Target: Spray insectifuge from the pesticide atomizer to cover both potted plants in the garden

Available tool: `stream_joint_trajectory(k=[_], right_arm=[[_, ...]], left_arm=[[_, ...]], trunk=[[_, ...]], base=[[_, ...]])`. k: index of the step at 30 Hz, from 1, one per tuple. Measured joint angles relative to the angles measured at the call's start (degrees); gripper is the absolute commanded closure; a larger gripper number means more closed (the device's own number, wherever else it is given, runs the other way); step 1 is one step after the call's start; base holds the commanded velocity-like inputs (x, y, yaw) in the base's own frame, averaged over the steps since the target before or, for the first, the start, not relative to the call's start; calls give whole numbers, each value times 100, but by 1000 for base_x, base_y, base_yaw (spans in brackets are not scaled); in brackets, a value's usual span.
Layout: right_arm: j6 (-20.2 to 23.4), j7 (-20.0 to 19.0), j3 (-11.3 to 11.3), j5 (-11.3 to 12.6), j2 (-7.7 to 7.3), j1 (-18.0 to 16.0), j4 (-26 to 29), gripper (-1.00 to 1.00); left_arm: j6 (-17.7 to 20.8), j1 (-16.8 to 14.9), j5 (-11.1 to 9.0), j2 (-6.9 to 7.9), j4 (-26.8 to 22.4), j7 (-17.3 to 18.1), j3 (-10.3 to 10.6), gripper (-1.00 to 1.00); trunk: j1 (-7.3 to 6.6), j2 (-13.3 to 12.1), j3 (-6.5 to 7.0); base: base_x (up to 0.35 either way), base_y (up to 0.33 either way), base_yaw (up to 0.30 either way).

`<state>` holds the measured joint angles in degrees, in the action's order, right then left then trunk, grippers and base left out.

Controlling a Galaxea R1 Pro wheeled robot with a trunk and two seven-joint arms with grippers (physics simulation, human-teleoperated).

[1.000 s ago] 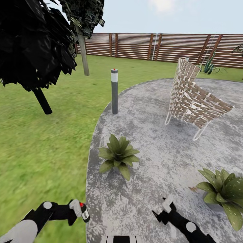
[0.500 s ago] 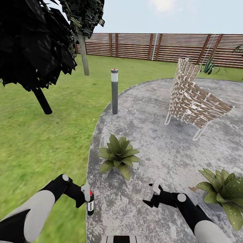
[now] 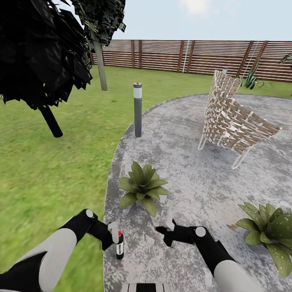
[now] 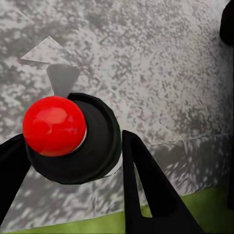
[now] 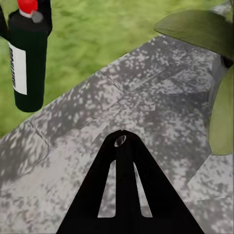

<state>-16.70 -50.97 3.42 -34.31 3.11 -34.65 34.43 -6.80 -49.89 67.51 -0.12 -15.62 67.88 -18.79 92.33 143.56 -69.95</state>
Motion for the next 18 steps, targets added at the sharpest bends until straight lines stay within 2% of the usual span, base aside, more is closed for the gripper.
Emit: stream_joint_trajectory(k=[2,4,6,11,18], right_arm=[[0,-5,-5,-4,77,-14,2,100],[0,-12,-7,-9,195,-37,-1,100],[0,-77,-8,-10,259,-50,3,100],[0,-163,-8,-12,357,-82,-1,100],[0,-168,-8,-11,376,-84,-10,100]], left_arm=[[4,-1,1,-77,4,-29,115,100],[12,-1,2,-116,4,-60,350,100],[16,-1,0,-156,2,-72,440,100],[15,-9,-11,-249,-23,-113,489,100],[-3,-10,-72,-348,-175,-282,477,100]], trunk=[[0,0,0],[0,0,0],[0,0,0],[0,0,0],[0,0,0]], base=[[0,0,0],[0,0,0],[0,0,0],[0,0,0],[0,0,0]])
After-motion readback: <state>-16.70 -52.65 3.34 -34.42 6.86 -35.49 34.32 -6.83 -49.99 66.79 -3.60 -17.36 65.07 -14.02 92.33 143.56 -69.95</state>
